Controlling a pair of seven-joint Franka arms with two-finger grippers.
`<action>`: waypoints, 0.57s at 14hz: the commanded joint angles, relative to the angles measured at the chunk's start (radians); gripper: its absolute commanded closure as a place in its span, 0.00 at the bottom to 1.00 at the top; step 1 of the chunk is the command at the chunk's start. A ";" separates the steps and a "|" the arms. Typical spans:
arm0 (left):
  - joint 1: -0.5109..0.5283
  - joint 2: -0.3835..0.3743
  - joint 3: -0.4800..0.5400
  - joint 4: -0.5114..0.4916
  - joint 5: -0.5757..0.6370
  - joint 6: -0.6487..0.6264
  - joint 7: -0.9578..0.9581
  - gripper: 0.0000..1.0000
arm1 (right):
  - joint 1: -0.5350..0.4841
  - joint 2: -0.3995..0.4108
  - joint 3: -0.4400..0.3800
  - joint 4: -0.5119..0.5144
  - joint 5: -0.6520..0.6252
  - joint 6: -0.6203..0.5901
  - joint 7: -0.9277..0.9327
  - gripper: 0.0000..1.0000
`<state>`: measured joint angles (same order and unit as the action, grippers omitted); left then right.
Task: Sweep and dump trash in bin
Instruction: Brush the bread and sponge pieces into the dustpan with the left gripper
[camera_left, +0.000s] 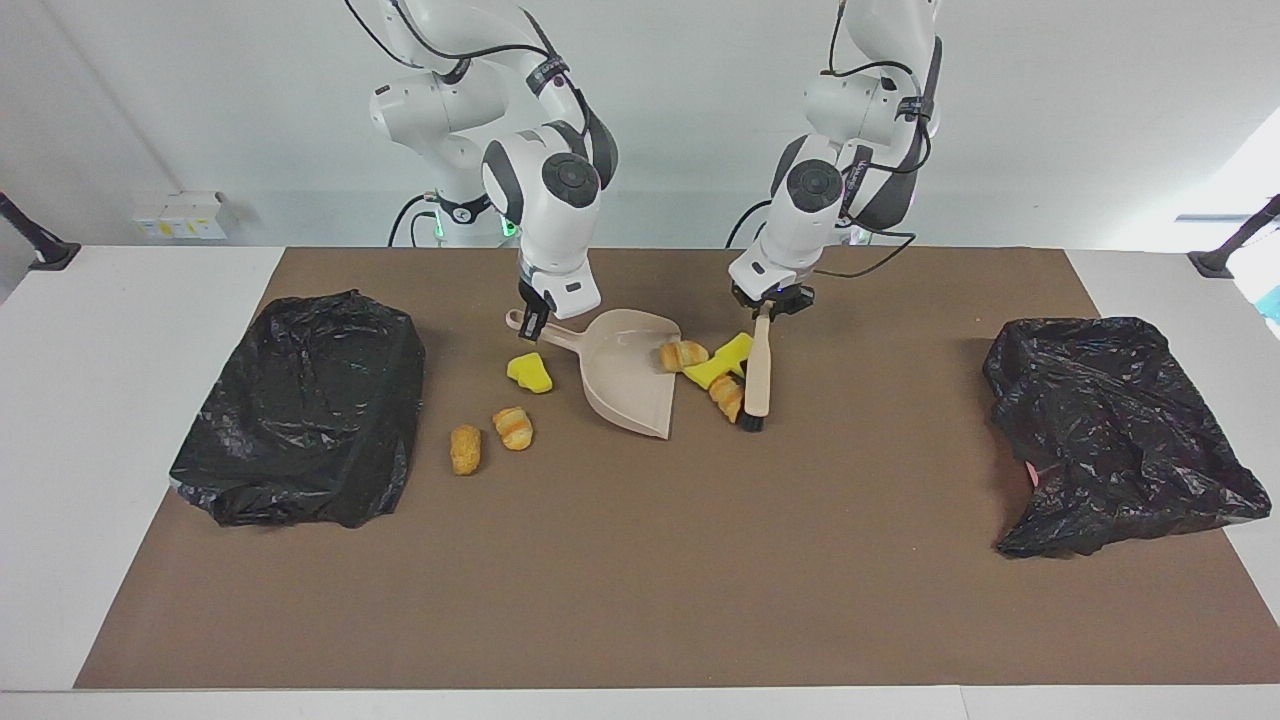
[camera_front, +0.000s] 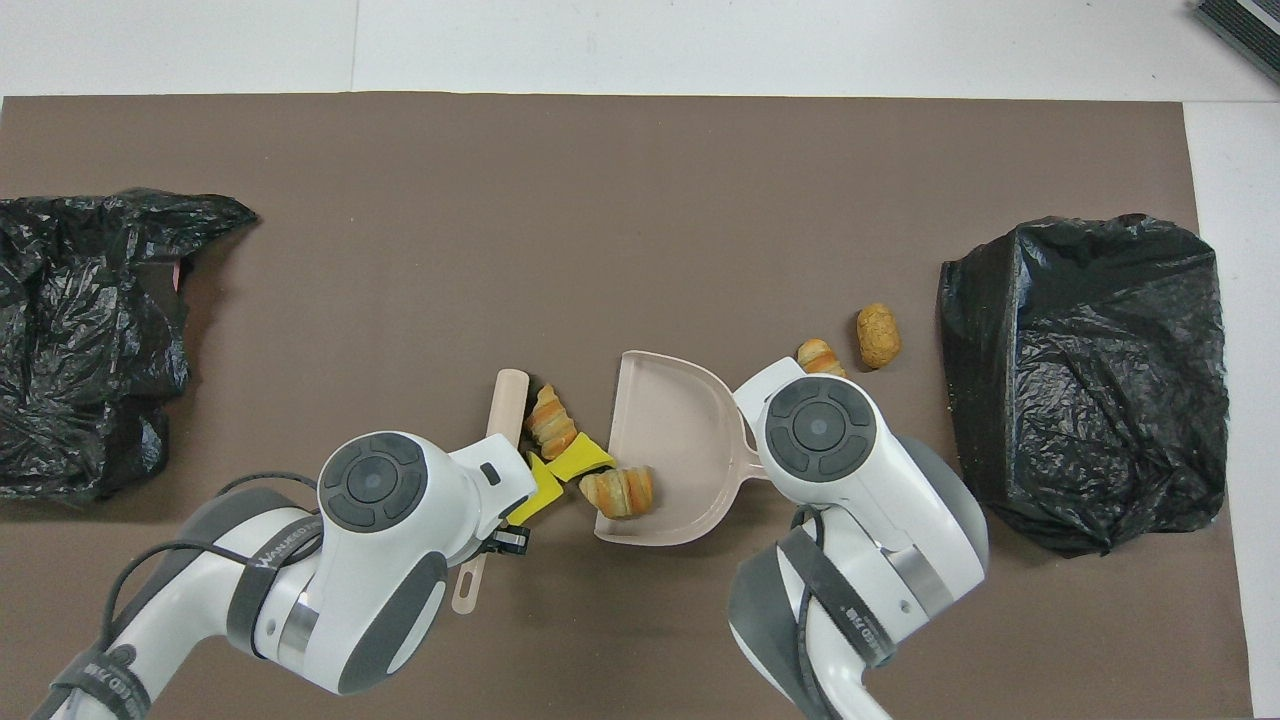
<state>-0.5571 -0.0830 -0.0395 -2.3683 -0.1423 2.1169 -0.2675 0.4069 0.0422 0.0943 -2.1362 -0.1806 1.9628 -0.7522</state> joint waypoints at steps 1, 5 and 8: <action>-0.087 -0.020 0.013 0.004 -0.062 -0.003 -0.070 1.00 | 0.027 0.018 0.004 0.005 0.055 0.025 0.025 1.00; -0.141 -0.008 0.013 0.010 -0.185 0.054 -0.090 1.00 | 0.027 0.025 0.004 0.018 0.056 0.024 0.025 1.00; -0.142 -0.001 -0.003 0.024 -0.250 0.086 -0.093 1.00 | 0.027 0.024 0.004 0.018 0.056 0.024 0.025 1.00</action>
<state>-0.6812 -0.0840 -0.0448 -2.3544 -0.3445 2.1785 -0.3598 0.4357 0.0523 0.0935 -2.1332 -0.1432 1.9660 -0.7376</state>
